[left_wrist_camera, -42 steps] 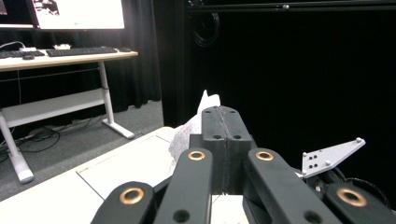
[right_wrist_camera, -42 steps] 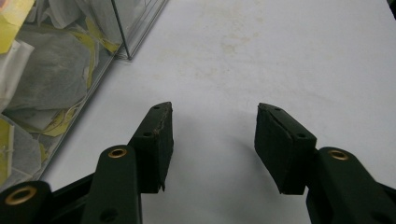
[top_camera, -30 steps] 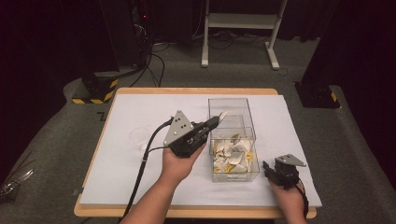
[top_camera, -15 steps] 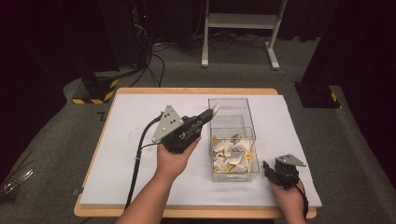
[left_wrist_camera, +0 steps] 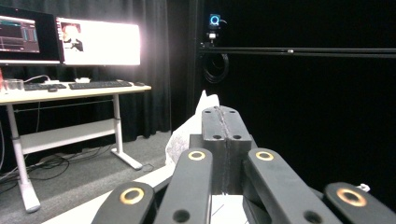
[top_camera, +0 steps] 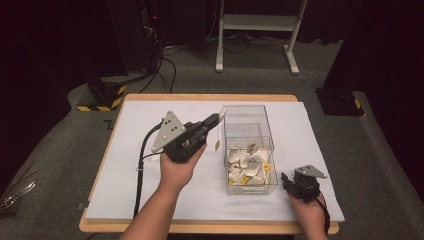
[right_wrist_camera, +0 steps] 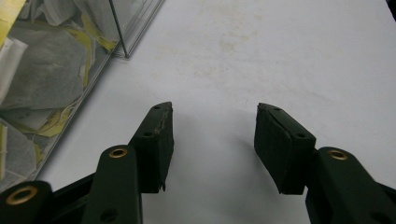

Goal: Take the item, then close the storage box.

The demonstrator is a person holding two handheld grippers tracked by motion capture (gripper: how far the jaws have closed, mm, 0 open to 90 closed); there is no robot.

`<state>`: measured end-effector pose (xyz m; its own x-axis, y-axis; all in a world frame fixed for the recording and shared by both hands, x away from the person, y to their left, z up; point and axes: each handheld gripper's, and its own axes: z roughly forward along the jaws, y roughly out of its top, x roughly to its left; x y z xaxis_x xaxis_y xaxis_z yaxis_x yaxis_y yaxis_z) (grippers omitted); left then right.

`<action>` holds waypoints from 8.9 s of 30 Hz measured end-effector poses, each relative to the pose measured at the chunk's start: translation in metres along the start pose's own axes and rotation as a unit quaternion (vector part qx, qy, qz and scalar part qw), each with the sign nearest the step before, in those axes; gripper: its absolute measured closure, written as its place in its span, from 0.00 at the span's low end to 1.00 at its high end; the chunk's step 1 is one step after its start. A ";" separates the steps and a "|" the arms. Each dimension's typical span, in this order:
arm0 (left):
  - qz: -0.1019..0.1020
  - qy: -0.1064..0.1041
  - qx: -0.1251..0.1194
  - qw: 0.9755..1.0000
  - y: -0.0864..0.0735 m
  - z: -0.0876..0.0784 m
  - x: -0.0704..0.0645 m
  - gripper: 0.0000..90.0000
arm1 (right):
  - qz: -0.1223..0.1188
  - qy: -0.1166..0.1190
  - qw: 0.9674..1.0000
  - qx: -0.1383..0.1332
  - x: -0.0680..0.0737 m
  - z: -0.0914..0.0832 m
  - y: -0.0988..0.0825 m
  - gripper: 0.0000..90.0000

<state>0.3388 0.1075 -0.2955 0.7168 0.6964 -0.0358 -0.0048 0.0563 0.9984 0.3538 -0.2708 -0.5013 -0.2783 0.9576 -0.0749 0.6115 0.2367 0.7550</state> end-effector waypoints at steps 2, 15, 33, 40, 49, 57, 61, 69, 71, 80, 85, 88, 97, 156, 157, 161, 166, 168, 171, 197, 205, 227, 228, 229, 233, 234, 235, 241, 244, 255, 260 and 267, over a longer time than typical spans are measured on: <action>0.003 0.003 0.002 1.000 0.000 -0.002 0.002 1.00 | 0.004 0.001 1.000 0.000 0.000 0.000 0.000 0.53; 0.000 0.016 0.008 1.000 -0.003 -0.009 0.015 1.00 | 0.007 -0.002 1.000 0.001 0.000 0.000 0.000 0.53; -0.009 0.050 0.014 0.999 -0.011 -0.029 0.040 1.00 | -0.001 -0.002 1.000 0.005 0.000 0.001 0.000 0.53; -0.008 0.067 0.010 0.998 -0.005 -0.040 0.053 1.00 | 0.002 -0.002 1.000 0.004 0.000 0.001 0.000 0.53; -0.004 0.091 0.007 0.996 -0.001 -0.056 0.067 1.00 | 0.000 -0.003 1.000 0.005 0.001 0.001 0.000 0.53; -0.006 0.109 0.004 0.994 -0.003 -0.072 0.078 1.00 | -0.002 -0.005 1.000 0.005 0.001 0.001 0.000 0.53; -0.008 0.117 0.001 0.993 -0.003 -0.080 0.084 1.00 | -0.002 -0.006 1.000 0.005 0.001 0.001 0.000 0.53; -0.013 0.133 -0.005 0.991 -0.005 -0.094 0.094 1.00 | -0.003 -0.007 1.000 0.005 0.001 0.001 0.000 0.53; -0.011 0.137 -0.005 0.991 -0.004 -0.097 0.096 1.00 | -0.003 -0.007 1.000 0.005 0.001 0.001 0.000 0.53; -0.011 0.150 -0.007 0.989 -0.005 -0.109 0.103 1.00 | -0.003 -0.008 1.000 0.005 0.001 0.001 0.000 0.53; -0.015 0.154 -0.008 0.988 -0.008 -0.114 0.105 1.00 | -0.004 -0.008 1.000 0.004 0.001 0.001 0.000 0.53; -0.017 0.156 -0.008 0.988 -0.010 -0.116 0.107 1.00 | -0.004 -0.008 1.000 0.004 0.001 0.001 0.000 0.53; -0.024 0.159 -0.001 0.987 -0.019 -0.118 0.110 1.00 | -0.004 -0.008 1.000 0.004 0.001 0.001 0.000 0.53; -0.091 0.173 0.080 0.977 -0.108 -0.122 0.129 1.00 | -0.005 -0.012 1.000 0.004 0.002 0.001 0.000 0.53; -0.091 0.174 0.083 0.977 -0.109 -0.122 0.130 1.00 | -0.005 -0.012 1.000 0.004 0.002 0.001 0.000 0.52; -0.095 0.177 0.094 0.975 -0.116 -0.120 0.132 1.00 | -0.005 -0.012 1.000 0.004 0.001 0.001 0.000 0.53; -0.097 0.179 0.107 0.973 -0.124 -0.119 0.135 1.00 | -0.005 -0.011 1.000 0.004 0.001 0.001 0.000 0.53; -0.101 0.179 0.111 0.972 -0.127 -0.118 0.135 1.00 | -0.005 -0.011 1.000 0.004 0.001 0.001 0.000 0.53; -0.104 0.178 0.117 0.971 -0.130 -0.118 0.136 1.00 | -0.004 -0.010 1.000 0.003 0.001 0.001 0.000 0.53; -0.093 0.199 0.146 0.964 -0.143 -0.114 0.135 0.86 | -0.005 -0.006 1.000 0.003 0.001 0.000 0.000 0.52; -0.057 0.204 0.142 0.967 -0.136 -0.110 0.118 0.79 | -0.004 -0.005 1.000 0.003 0.001 0.000 0.000 0.52; -0.034 0.158 0.207 0.965 -0.152 -0.098 0.078 0.75 | -0.003 0.001 1.000 0.000 0.001 0.000 0.000 0.52; -0.034 0.156 0.212 0.964 -0.153 -0.098 0.077 0.75 | -0.002 0.001 1.000 0.000 0.001 0.000 0.000 0.52; -0.036 0.155 0.216 0.963 -0.154 -0.098 0.076 0.75 | -0.002 0.001 1.000 0.000 0.001 0.000 0.000 0.52; -0.039 0.148 0.234 0.960 -0.161 -0.101 0.072 0.75 | -0.002 0.002 1.000 0.000 0.001 0.000 0.000 0.52; -0.039 0.148 0.234 0.960 -0.161 -0.101 0.072 0.75 | -0.002 0.002 1.000 0.000 0.001 0.000 0.000 0.52; -0.041 0.145 0.240 0.959 -0.164 -0.101 0.071 0.75 | -0.003 0.002 1.000 -0.001 0.001 0.000 0.000 0.52; -0.045 0.141 0.260 0.954 -0.181 -0.102 0.070 0.70 | -0.002 0.002 1.000 -0.001 0.000 -0.001 -0.001 0.52; -0.045 0.141 0.275 0.950 -0.191 -0.101 0.070 0.70 | 0.002 0.003 1.000 -0.003 0.000 -0.001 -0.001 0.52; -0.014 0.148 0.327 0.933 -0.203 -0.092 0.067 0.60 | -0.007 0.008 1.000 -0.018 0.001 -0.006 -0.001 0.52; -0.022 0.144 0.334 0.931 -0.204 -0.090 0.069 0.56 | -0.008 0.023 1.000 -0.019 0.005 -0.011 -0.003 0.51; -0.026 0.141 0.346 0.927 -0.205 -0.088 0.070 0.51 | -0.011 0.046 0.999 -0.024 0.015 -0.020 -0.003 0.49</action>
<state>0.3288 0.2074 -0.5063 0.4917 0.8707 0.0035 0.5427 -0.3096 0.7807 0.3335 -0.2605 -0.4917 -0.3594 0.9325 -0.0343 0.5693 0.2483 0.7837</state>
